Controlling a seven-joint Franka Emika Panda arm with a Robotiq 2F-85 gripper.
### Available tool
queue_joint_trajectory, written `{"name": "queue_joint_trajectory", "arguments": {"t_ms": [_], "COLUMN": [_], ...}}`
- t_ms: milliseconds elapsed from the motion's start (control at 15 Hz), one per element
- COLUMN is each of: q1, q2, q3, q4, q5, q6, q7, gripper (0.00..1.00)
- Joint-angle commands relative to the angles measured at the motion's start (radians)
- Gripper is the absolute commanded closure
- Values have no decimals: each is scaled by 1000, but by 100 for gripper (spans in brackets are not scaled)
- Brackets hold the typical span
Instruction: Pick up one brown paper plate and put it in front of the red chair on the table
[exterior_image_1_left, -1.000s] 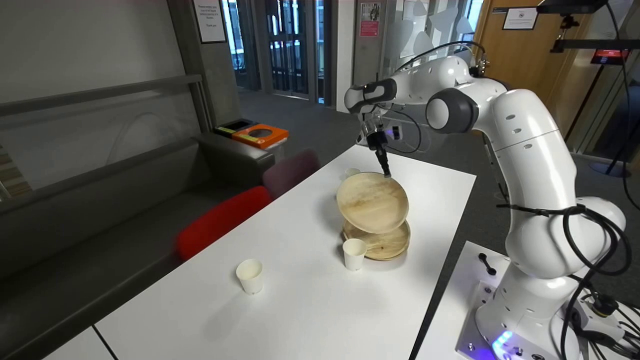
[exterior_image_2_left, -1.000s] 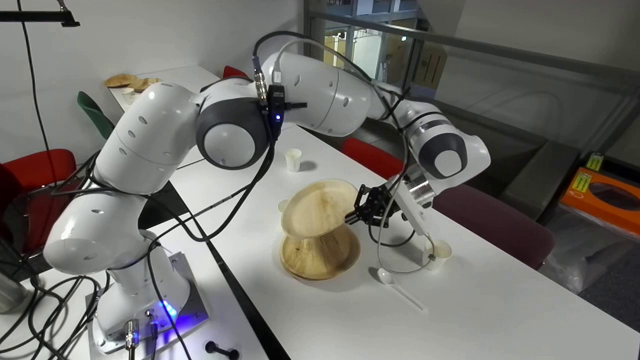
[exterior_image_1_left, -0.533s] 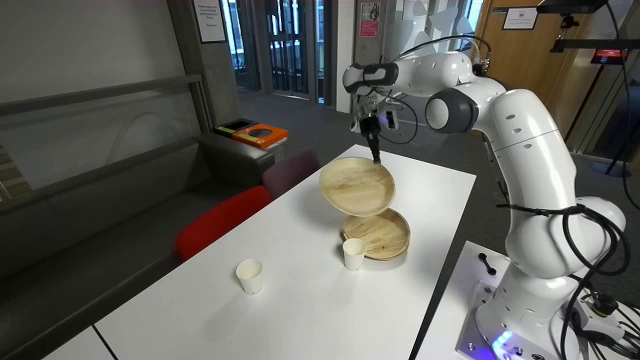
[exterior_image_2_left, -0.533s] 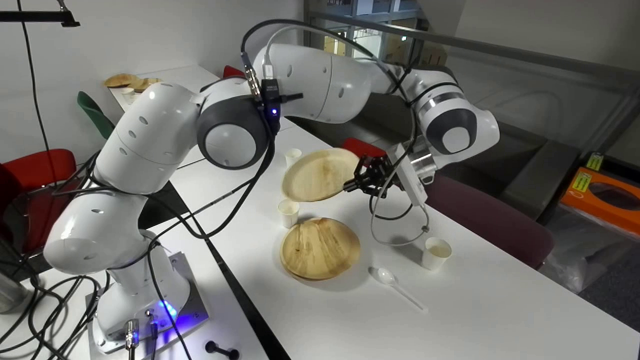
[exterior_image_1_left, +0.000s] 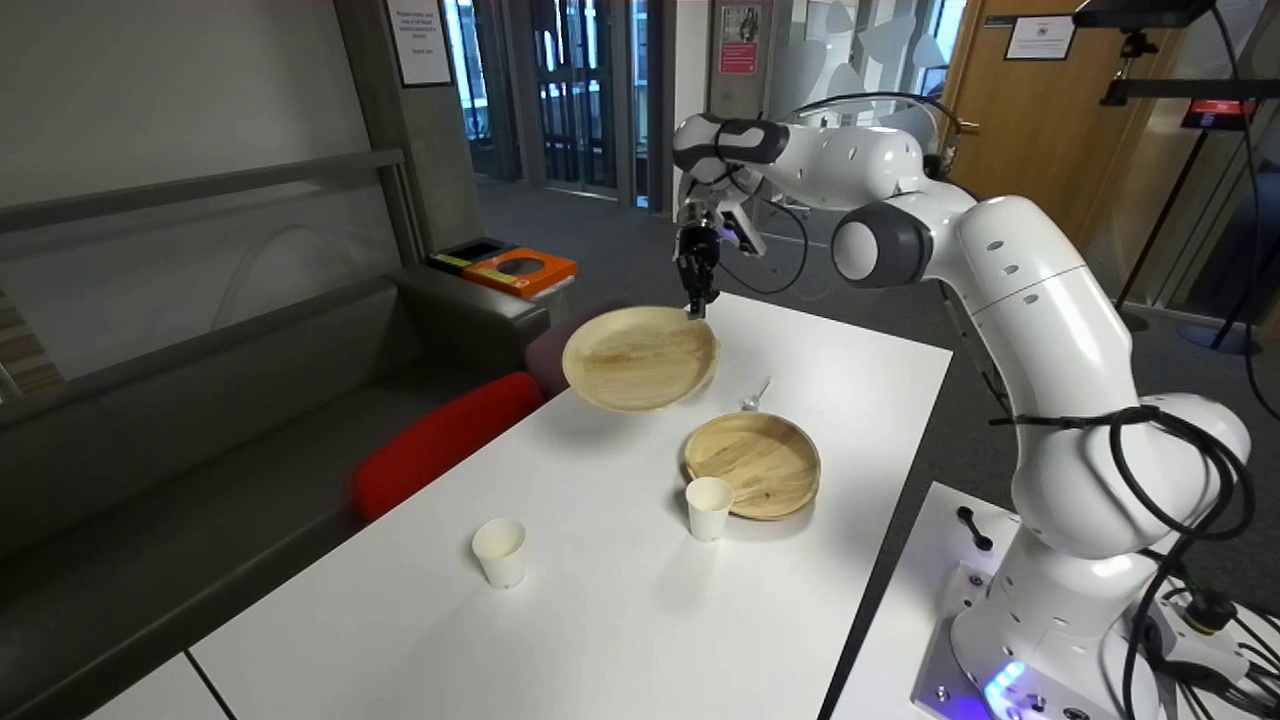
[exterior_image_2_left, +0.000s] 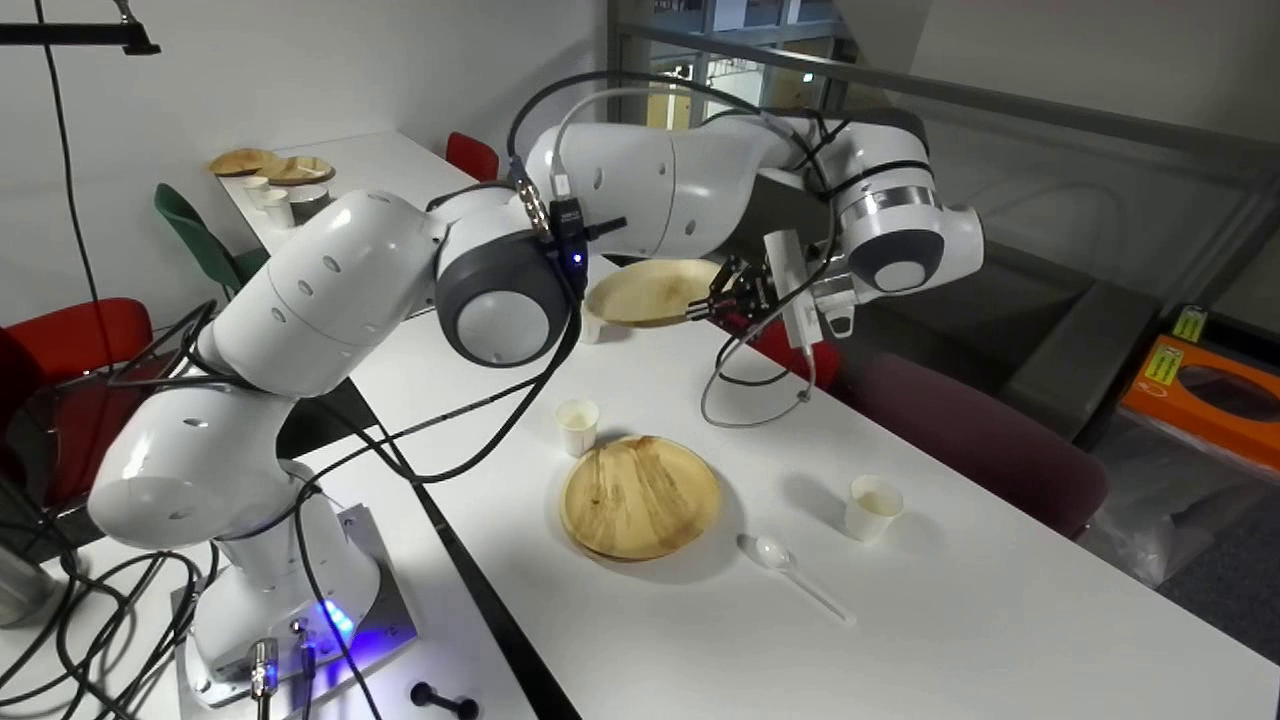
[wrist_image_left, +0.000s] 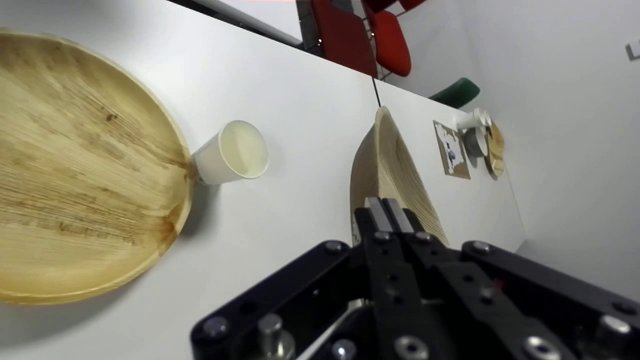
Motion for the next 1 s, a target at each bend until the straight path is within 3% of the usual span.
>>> {"name": "queue_joint_trajectory", "arguments": {"t_ms": [0, 200, 667, 933], "q1": [10, 40, 115, 132], "q2": [113, 186, 267, 316], "q3": [24, 23, -8, -12], "q4": [134, 183, 161, 170], "q5": [112, 115, 86, 81], "q6": [38, 115, 348, 394], "q7": [241, 341, 348, 358], "gripper": [99, 99, 99, 99]}}
